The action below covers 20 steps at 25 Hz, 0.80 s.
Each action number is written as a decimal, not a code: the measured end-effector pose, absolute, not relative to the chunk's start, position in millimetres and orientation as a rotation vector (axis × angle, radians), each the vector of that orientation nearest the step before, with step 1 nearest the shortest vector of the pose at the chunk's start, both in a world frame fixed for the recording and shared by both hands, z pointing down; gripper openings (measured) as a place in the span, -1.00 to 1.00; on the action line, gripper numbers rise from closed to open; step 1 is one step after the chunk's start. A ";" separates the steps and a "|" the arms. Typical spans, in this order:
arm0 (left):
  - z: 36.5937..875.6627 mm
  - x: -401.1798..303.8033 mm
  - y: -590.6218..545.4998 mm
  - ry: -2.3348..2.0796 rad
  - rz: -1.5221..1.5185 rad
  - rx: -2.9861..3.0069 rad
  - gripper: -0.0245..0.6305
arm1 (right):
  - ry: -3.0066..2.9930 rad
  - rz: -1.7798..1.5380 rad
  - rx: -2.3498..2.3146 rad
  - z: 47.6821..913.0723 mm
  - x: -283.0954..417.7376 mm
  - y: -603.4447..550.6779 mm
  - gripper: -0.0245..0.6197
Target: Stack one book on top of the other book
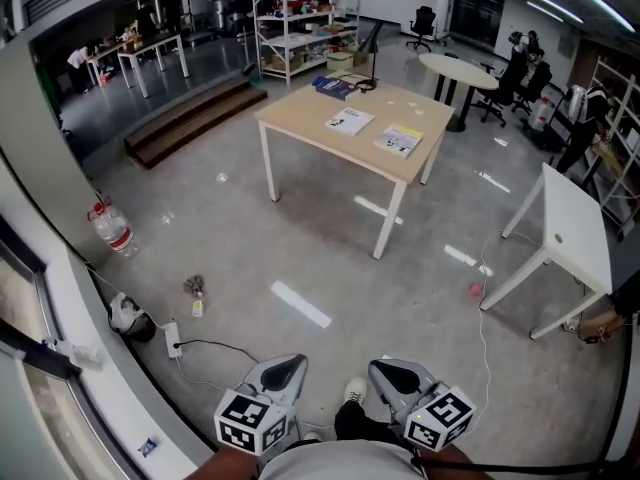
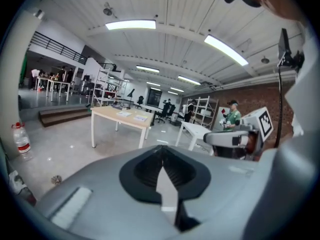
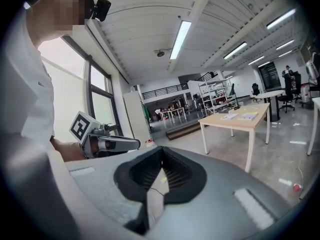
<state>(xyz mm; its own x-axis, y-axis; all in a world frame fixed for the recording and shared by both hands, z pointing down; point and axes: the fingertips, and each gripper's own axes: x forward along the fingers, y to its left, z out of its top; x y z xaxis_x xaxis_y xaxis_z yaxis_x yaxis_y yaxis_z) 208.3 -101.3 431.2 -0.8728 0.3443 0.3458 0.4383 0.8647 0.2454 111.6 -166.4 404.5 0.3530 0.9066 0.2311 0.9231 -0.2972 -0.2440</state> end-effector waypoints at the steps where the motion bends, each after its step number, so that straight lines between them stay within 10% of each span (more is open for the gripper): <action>1: 429.4 198.7 -88.8 -2.748 -0.449 -0.598 -0.91 | -1.626 -0.063 -2.292 403.0 100.8 -156.2 -0.92; 20: 414.6 27.8 38.7 -2.732 -0.362 -0.532 -0.91 | -1.653 0.015 -2.259 399.7 -64.7 -26.0 -0.92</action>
<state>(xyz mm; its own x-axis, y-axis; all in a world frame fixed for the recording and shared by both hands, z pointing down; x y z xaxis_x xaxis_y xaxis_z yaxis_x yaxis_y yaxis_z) 27.8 38.7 414.6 -0.8746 0.3162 0.3676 0.4009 0.8979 0.1816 -64.7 -26.0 399.7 0.3230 0.9272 0.1897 0.9235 -0.2650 -0.2772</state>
